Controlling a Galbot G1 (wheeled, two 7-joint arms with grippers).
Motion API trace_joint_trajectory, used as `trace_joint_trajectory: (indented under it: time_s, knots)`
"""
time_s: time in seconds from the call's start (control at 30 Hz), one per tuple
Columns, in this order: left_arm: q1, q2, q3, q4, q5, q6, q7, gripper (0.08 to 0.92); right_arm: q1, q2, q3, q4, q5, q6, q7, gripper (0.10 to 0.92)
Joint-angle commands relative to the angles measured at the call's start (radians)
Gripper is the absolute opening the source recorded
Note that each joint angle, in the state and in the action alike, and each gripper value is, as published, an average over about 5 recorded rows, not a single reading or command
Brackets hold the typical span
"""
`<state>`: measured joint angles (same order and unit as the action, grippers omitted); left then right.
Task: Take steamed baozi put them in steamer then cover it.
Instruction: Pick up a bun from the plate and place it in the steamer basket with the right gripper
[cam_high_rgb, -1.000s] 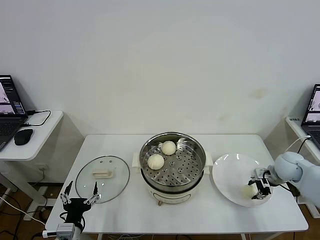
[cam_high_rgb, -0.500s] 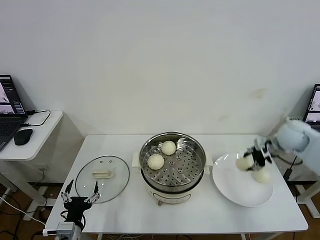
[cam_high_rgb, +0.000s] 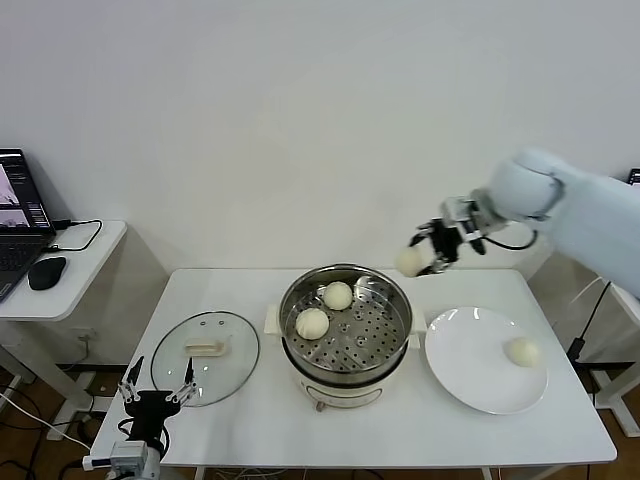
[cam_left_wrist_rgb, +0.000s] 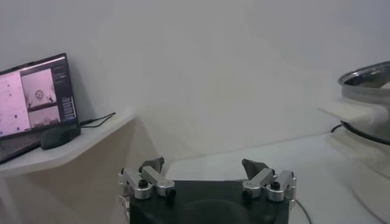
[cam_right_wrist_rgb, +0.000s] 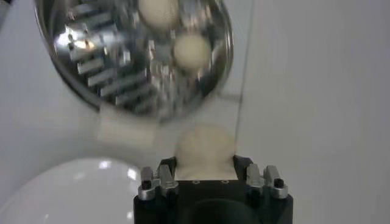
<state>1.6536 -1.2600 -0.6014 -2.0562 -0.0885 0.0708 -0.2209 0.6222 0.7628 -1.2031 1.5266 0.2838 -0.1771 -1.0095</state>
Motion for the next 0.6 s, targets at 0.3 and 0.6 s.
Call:
trace_joint_trajectory:
  time_s: [0.3, 0.6]
  knots:
    - [0.004, -0.022, -0.022, -0.008, 0.001, -0.005, -0.004, 0.823, 0.058, 0.274, -0.202, 0.06, -0.11, 0.298, 0.011, 0.594]
    - [0.013, -0.039, -0.027, -0.008, 0.004, -0.016, -0.01, 0.823, 0.043, 0.288, -0.242, 0.081, -0.285, 0.45, -0.002, 0.601]
